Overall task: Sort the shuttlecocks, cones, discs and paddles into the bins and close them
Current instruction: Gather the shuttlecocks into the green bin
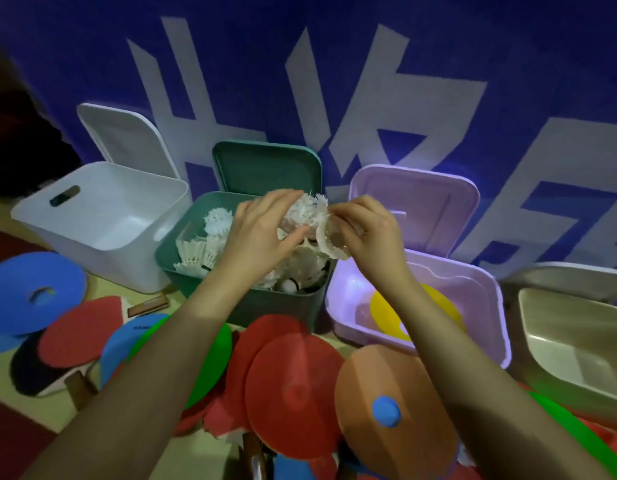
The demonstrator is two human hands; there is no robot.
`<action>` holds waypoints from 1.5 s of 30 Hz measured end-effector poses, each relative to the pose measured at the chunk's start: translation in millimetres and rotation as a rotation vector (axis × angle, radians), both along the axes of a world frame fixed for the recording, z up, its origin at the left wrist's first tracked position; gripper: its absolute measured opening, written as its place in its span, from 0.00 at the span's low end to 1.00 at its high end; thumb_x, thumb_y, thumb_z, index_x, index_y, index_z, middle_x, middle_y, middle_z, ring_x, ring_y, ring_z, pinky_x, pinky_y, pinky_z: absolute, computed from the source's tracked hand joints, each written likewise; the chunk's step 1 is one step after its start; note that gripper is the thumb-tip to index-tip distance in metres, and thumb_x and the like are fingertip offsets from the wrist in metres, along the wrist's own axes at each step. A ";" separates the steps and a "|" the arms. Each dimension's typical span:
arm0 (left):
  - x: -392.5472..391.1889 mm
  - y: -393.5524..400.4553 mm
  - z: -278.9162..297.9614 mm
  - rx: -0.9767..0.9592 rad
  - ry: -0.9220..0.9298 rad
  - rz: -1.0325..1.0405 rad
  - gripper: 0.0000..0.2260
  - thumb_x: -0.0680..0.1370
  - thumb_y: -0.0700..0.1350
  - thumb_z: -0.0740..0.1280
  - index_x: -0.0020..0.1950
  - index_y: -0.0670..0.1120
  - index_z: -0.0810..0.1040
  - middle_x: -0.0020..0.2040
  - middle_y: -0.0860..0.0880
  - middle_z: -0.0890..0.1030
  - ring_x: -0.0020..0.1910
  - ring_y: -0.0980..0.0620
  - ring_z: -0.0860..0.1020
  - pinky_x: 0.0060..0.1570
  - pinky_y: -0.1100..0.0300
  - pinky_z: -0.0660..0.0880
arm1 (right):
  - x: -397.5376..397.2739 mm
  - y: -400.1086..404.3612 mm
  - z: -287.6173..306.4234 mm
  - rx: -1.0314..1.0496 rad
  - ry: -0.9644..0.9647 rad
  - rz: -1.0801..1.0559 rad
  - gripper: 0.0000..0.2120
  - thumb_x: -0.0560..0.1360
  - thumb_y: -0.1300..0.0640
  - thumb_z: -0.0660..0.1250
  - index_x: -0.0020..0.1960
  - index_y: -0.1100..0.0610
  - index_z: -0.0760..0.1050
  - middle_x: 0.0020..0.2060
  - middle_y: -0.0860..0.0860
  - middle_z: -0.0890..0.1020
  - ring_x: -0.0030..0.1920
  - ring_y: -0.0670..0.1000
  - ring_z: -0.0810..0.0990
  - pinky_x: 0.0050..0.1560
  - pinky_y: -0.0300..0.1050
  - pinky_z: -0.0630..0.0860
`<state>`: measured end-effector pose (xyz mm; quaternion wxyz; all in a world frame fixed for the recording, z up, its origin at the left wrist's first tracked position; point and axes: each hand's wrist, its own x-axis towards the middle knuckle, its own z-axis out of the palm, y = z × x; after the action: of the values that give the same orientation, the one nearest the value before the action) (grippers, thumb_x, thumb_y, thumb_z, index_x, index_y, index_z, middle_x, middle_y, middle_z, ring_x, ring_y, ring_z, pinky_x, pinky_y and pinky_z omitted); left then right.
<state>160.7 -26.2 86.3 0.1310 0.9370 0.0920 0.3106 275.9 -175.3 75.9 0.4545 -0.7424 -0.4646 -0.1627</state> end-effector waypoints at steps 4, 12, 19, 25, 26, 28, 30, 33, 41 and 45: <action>9.4 35.5 -6.6 0.069 0.028 0.091 0.20 0.75 0.52 0.68 0.65 0.46 0.74 0.61 0.48 0.78 0.58 0.46 0.75 0.56 0.56 0.60 | 11.9 35.0 -9.2 0.005 -0.015 -0.056 0.12 0.74 0.53 0.62 0.49 0.57 0.82 0.41 0.52 0.80 0.43 0.58 0.79 0.42 0.57 0.75; 25.0 109.0 -33.6 0.020 0.121 0.148 0.22 0.77 0.52 0.65 0.69 0.48 0.70 0.65 0.49 0.75 0.62 0.46 0.71 0.61 0.54 0.59 | 21.2 89.6 -49.5 -0.076 -0.154 -0.241 0.10 0.73 0.55 0.62 0.49 0.56 0.81 0.43 0.49 0.83 0.44 0.49 0.73 0.45 0.43 0.62; 47.3 158.3 -52.9 -0.012 0.149 0.027 0.23 0.76 0.47 0.68 0.69 0.43 0.69 0.59 0.43 0.76 0.57 0.42 0.73 0.55 0.49 0.68 | 4.7 125.2 -80.2 -0.404 0.009 -0.226 0.11 0.74 0.55 0.63 0.52 0.55 0.82 0.51 0.51 0.83 0.51 0.55 0.81 0.53 0.50 0.73; 31.4 186.8 -75.6 0.000 0.469 -0.129 0.26 0.79 0.52 0.61 0.75 0.48 0.60 0.68 0.48 0.67 0.65 0.47 0.66 0.65 0.51 0.62 | -19.9 128.9 -78.9 -0.513 0.221 -0.294 0.24 0.78 0.50 0.58 0.70 0.60 0.68 0.70 0.61 0.67 0.70 0.60 0.67 0.70 0.52 0.63; 31.0 188.4 -75.3 -0.028 0.485 -0.160 0.26 0.79 0.53 0.60 0.75 0.49 0.59 0.71 0.48 0.63 0.68 0.48 0.64 0.67 0.50 0.60 | -22.3 130.4 -75.1 -0.564 0.253 -0.265 0.25 0.79 0.50 0.57 0.72 0.60 0.64 0.72 0.59 0.65 0.72 0.57 0.63 0.72 0.48 0.59; 30.8 188.5 -76.9 -0.083 0.549 -0.200 0.25 0.81 0.56 0.54 0.76 0.50 0.56 0.77 0.52 0.52 0.73 0.50 0.58 0.71 0.49 0.56 | -25.5 131.4 -70.6 -0.663 0.256 -0.222 0.25 0.81 0.49 0.55 0.75 0.58 0.58 0.74 0.55 0.60 0.75 0.52 0.57 0.73 0.43 0.51; 28.5 186.6 -83.5 -0.077 0.662 -0.215 0.25 0.82 0.57 0.47 0.77 0.51 0.50 0.77 0.53 0.45 0.75 0.51 0.53 0.72 0.51 0.50 | -26.2 130.7 -71.2 -0.762 0.263 -0.219 0.26 0.82 0.48 0.51 0.76 0.57 0.54 0.76 0.53 0.55 0.76 0.49 0.51 0.74 0.42 0.47; 26.3 190.7 -92.2 -0.082 0.778 -0.212 0.23 0.82 0.56 0.42 0.77 0.52 0.46 0.77 0.53 0.44 0.75 0.52 0.52 0.73 0.51 0.47 | -24.7 131.4 -78.5 -0.918 0.293 -0.210 0.27 0.82 0.44 0.46 0.77 0.54 0.50 0.76 0.49 0.50 0.76 0.46 0.46 0.75 0.44 0.43; 39.2 196.6 -85.7 -0.092 0.811 -0.210 0.23 0.82 0.56 0.41 0.77 0.51 0.47 0.77 0.52 0.48 0.76 0.51 0.50 0.74 0.48 0.44 | -23.5 132.3 -78.6 -0.859 0.308 -0.219 0.24 0.82 0.45 0.46 0.75 0.51 0.57 0.75 0.46 0.57 0.75 0.44 0.52 0.72 0.47 0.41; 27.8 183.4 -56.1 -0.005 0.587 -0.176 0.23 0.82 0.53 0.48 0.77 0.48 0.53 0.77 0.49 0.53 0.74 0.46 0.56 0.72 0.50 0.51 | -27.6 125.9 -57.0 -0.752 0.154 -0.306 0.20 0.81 0.47 0.55 0.72 0.48 0.65 0.72 0.46 0.65 0.72 0.46 0.61 0.67 0.48 0.49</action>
<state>188.6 157.2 30.2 0.1277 0.9907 0.0450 0.0139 248.4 -49.3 18.8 0.1556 -0.9273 -0.3405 0.0088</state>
